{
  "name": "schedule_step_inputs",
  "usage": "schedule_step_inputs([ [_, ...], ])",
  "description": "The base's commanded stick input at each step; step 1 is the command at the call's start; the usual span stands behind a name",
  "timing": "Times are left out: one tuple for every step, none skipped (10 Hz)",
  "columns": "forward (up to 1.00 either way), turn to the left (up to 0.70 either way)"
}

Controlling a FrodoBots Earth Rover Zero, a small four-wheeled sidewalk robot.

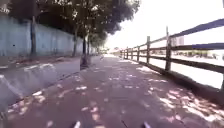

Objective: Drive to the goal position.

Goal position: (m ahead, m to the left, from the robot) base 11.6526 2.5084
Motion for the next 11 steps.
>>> schedule_step_inputs([
  [0.85, 0.00],
  [0.85, 0.00],
  [0.85, 0.00],
  [0.85, 0.00],
  [0.85, 0.00],
  [0.85, 0.00],
  [0.85, -0.25],
  [0.85, -0.34],
  [0.85, -0.11],
  [0.85, 0.00],
  [0.85, 0.00],
])
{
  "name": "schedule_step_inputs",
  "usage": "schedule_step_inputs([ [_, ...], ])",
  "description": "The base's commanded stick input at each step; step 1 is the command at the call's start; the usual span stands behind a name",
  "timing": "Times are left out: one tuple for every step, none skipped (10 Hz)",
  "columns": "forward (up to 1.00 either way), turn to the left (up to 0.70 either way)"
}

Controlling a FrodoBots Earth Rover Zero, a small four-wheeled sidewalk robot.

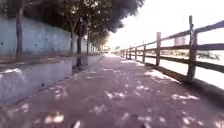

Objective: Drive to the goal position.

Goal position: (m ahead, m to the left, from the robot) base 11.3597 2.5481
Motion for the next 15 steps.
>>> schedule_step_inputs([
  [0.85, 0.00],
  [0.85, 0.00],
  [0.85, 0.00],
  [0.85, 0.00],
  [0.85, 0.00],
  [0.85, 0.00],
  [0.85, 0.00],
  [0.85, 0.00],
  [0.85, -0.02],
  [0.85, -0.18],
  [0.85, -0.34],
  [0.85, -0.34],
  [0.85, -0.26],
  [0.85, 0.00],
  [0.85, 0.00],
])
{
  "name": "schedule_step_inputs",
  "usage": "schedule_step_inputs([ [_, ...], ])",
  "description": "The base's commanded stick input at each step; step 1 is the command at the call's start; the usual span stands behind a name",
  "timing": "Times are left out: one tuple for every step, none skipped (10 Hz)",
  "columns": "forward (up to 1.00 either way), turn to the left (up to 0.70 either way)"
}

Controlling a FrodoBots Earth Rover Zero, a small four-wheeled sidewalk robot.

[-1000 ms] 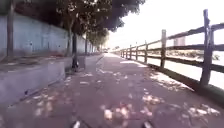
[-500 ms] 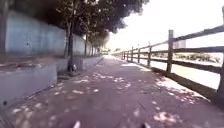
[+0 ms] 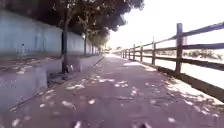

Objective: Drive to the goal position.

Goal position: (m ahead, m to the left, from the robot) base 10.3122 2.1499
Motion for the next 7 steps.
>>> schedule_step_inputs([
  [0.85, 0.00],
  [0.85, 0.00],
  [0.85, 0.00],
  [0.85, 0.00],
  [0.85, 0.00],
  [0.85, 0.00],
  [0.85, 0.00],
])
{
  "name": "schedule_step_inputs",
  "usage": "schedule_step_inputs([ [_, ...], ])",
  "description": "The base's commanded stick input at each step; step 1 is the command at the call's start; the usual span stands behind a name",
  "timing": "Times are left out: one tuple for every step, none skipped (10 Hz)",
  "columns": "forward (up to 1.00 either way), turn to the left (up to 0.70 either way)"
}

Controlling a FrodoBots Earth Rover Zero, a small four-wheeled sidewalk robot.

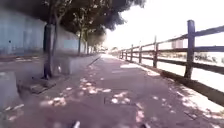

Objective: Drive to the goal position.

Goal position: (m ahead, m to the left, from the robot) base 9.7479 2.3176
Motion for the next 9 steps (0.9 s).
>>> schedule_step_inputs([
  [0.85, 0.00],
  [0.85, 0.00],
  [0.85, 0.00],
  [0.85, -0.07],
  [0.85, -0.27],
  [0.85, -0.34],
  [0.85, -0.32],
  [0.85, 0.00],
  [0.85, 0.00],
])
